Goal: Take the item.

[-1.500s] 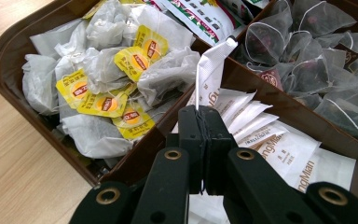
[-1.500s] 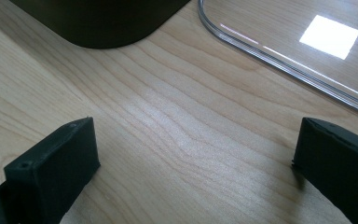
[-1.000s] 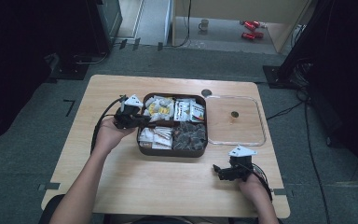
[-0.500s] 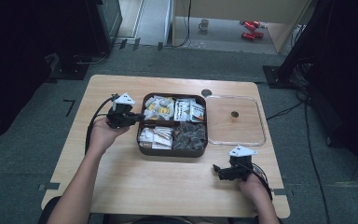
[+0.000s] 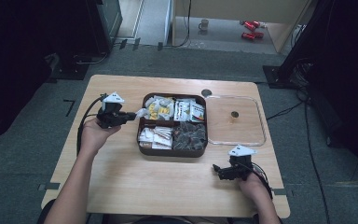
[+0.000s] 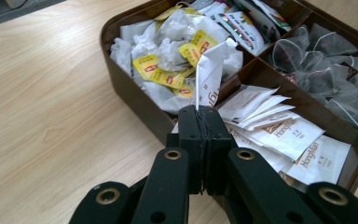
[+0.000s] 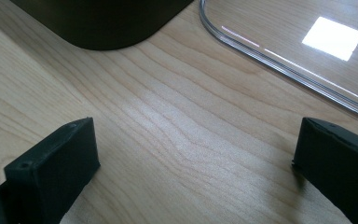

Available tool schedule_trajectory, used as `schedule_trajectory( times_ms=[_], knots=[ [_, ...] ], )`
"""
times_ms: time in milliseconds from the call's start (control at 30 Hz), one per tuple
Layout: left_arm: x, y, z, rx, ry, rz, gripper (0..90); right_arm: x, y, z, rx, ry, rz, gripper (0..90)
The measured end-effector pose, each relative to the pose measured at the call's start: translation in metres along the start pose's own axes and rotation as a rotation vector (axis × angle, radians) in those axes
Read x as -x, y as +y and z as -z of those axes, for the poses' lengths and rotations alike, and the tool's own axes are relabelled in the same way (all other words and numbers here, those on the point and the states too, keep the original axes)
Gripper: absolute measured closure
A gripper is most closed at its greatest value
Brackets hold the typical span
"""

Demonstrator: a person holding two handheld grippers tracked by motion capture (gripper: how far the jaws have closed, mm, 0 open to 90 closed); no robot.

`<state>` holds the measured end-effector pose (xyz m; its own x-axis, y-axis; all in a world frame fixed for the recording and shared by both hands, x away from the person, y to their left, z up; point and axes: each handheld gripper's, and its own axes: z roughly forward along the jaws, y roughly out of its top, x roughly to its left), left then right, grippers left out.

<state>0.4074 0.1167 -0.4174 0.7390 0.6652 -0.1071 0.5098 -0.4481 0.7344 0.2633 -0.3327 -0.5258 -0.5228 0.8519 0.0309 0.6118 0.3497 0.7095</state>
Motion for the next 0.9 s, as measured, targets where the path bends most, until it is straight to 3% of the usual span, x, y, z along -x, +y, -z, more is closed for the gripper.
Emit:
schedule_trajectory(
  times_ms=[533, 900],
  knots=[
    [-0.022, -0.019, 0.004, -0.024, 0.044, 0.061, 89.3, 0.001, 0.001, -0.001, -0.001, 0.002, 0.002, 0.0],
    [-0.039, -0.035, -0.006, -0.067, 0.065, 0.111, 89.2, 0.001, 0.001, -0.001, -0.001, 0.003, 0.002, 0.0]
  ],
)
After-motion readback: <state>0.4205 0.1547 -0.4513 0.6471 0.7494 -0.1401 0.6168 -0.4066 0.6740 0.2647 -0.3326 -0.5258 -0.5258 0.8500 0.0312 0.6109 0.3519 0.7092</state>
